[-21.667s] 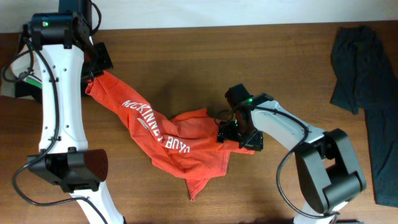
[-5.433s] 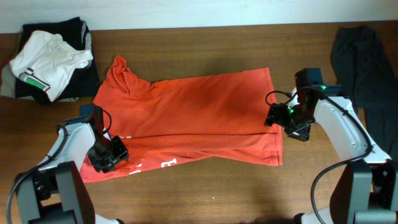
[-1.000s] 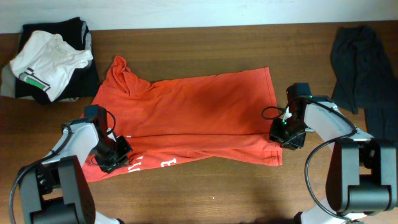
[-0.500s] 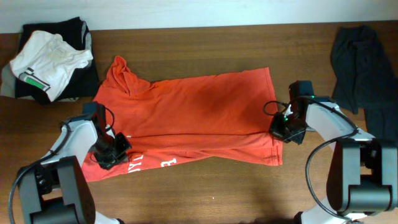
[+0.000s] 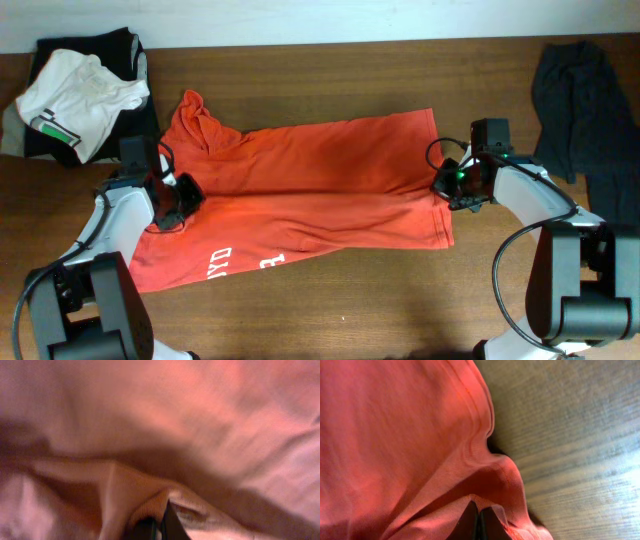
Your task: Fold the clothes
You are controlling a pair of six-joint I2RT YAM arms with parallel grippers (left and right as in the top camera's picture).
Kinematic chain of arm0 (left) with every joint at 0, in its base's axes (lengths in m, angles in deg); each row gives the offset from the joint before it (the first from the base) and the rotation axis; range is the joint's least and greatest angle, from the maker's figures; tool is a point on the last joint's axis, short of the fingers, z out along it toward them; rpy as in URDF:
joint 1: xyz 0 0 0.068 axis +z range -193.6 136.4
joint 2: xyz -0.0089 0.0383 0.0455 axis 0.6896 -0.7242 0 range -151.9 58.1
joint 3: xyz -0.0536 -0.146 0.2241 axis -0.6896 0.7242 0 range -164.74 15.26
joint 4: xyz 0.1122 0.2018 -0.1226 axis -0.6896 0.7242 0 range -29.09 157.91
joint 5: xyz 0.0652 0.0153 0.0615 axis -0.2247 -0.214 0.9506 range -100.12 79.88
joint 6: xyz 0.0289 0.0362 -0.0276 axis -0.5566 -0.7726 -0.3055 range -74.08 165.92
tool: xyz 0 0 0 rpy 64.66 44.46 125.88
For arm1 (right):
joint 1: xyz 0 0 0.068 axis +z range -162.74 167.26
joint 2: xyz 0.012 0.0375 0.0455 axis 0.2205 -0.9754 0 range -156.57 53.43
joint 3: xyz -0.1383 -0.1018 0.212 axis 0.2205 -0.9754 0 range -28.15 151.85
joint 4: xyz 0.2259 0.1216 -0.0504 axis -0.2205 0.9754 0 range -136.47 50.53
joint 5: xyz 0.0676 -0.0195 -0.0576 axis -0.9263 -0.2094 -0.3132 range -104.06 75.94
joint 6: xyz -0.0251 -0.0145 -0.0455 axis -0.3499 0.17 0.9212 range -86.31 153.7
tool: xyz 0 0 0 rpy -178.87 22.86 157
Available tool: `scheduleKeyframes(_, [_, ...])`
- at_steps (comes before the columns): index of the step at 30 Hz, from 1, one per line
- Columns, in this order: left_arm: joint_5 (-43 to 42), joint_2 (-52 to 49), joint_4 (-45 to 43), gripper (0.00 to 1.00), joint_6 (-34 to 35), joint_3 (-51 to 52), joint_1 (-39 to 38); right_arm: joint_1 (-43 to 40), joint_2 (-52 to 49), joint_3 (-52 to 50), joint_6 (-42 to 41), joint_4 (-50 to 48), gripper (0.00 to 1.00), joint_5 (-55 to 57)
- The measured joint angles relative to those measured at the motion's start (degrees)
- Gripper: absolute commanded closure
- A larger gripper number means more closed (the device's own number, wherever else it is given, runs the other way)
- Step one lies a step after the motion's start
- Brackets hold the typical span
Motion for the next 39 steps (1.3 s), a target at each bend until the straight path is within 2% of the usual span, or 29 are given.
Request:
scheduleKeyframes(8, [-0.22,0.02,-7.63,0.99,0.85,-0.15,-0.13,0.00,0.00,0.00,-0.15,-3.74,0.96,0.00])
scheduleKeyframes(9, [-0.22,0.02,-8.44,0.99,1.22,-0.15,-0.15,0.00,0.00,0.00,-0.15,-4.17,0.94,0.00])
scheduleKeyframes(10, [-0.22,0.02,-9.07,0.90,1.53,-0.15,-0.15,0.00,0.00,0.00,-0.15,-4.44,0.77,0.00])
scheduleKeyframes(11, [-0.22,0.02,-9.27,0.69,1.84,-0.15,-0.15,0.00,0.00,0.00,-0.15,-4.72,0.45,0.00])
scheduleKeyframes(12, [-0.22,0.02,-9.33,0.28,2.21,-0.15,-0.15,0.00,0.00,0.00,-0.17,-5.09,0.24,0.02])
scheduleKeyframes(13, [-0.24,0.02,-9.35,0.01,2.19,-0.15,-0.15,-0.02,0.00,0.00,-0.46,-5.57,0.14,0.07])
scheduleKeyframes(15, [-0.22,0.04,-9.35,0.01,2.40,-0.15,-0.15,-0.02,0.00,0.00,-0.28,-6.54,0.05,0.02])
scheduleKeyframes(18, [-0.20,0.04,-9.35,0.01,2.64,-0.15,-0.15,-0.48,-0.11,1.84,-0.52,-2.73,0.05,-0.46])
scheduleKeyframes(22, [-0.20,0.04,-9.09,0.01,2.64,-0.17,-0.15,-1.86,-0.17,10.91,0.11,11.06,0.05,-2.19])
scheduleKeyframes(25, [-0.20,0.04,-8.28,0.01,2.64,-0.17,-0.15,-1.55,-0.15,12.57,1.64,16.39,0.15,-4.55])
scheduleKeyframes(28, [-0.20,0.04,-7.21,0.01,2.64,-0.20,-0.15,0.11,-0.17,10.51,2.67,15.82,0.33,-4.63])
scheduleKeyframes(37, [-0.20,0.04,-5.40,0.01,2.64,-0.20,-0.15,1.57,-4.04,6.47,1.68,11.98,0.38,-3.69])
scheduleKeyframes(39, [-0.20,0.04,-5.31,0.01,2.64,-0.20,-0.15,1.57,-4.79,6.45,1.55,11.39,0.43,-3.54])
